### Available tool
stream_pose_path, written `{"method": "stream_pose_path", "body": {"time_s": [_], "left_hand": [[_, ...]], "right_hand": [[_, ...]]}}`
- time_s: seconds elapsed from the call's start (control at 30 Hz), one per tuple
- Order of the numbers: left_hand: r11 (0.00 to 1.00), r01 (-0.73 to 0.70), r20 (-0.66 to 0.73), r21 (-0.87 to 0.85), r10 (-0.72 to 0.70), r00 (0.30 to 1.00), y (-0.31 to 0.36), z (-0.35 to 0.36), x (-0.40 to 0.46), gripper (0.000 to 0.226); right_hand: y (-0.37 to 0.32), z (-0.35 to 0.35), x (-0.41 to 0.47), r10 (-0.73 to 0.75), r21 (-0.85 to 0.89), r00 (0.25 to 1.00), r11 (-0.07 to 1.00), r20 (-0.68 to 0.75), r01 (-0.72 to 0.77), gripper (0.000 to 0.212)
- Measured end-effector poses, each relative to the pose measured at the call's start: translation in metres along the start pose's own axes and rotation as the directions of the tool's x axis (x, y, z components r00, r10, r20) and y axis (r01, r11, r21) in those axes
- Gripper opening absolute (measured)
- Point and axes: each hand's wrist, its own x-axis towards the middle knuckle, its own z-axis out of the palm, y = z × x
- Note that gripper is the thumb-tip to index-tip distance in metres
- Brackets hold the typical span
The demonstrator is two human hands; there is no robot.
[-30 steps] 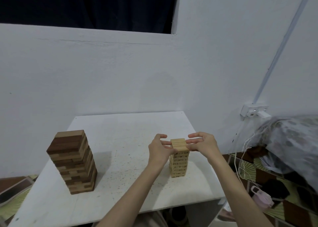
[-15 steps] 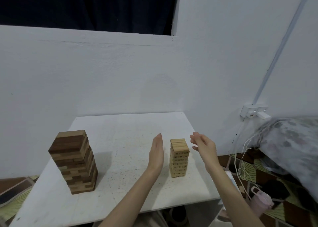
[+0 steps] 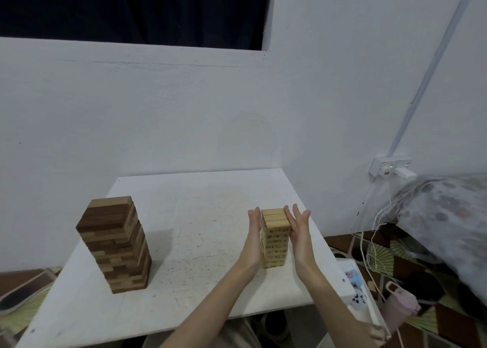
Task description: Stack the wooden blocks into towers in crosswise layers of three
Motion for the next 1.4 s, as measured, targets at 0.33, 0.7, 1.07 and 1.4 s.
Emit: {"method": "stream_pose_path", "body": {"time_s": [0.33, 0.7, 1.07, 1.4], "left_hand": [[0.999, -0.011, 0.033, -0.051, 0.012, 0.999, 0.005, 0.007, -0.009, 0.055], [0.984, -0.024, 0.019, -0.177, 0.028, 0.999, 0.0, 0.017, -0.001, 0.035], [0.987, -0.009, 0.023, -0.158, 0.013, 1.0, -0.006, 0.016, 0.005, 0.041], [0.987, -0.02, 0.068, -0.159, 0.031, 0.997, -0.008, 0.012, 0.007, 0.04]], "right_hand": [[-0.002, 0.002, -0.002, -0.009, 0.039, 1.0, 0.999, 0.003, 0.009, 0.096], [0.002, 0.003, -0.005, 0.001, -0.017, 0.999, 1.0, 0.05, 0.0, 0.077], [-0.001, 0.003, -0.003, -0.002, -0.008, 0.999, 1.0, 0.038, 0.003, 0.058], [-0.004, 0.001, -0.004, -0.022, -0.036, 1.0, 0.999, 0.02, 0.023, 0.054]]}}
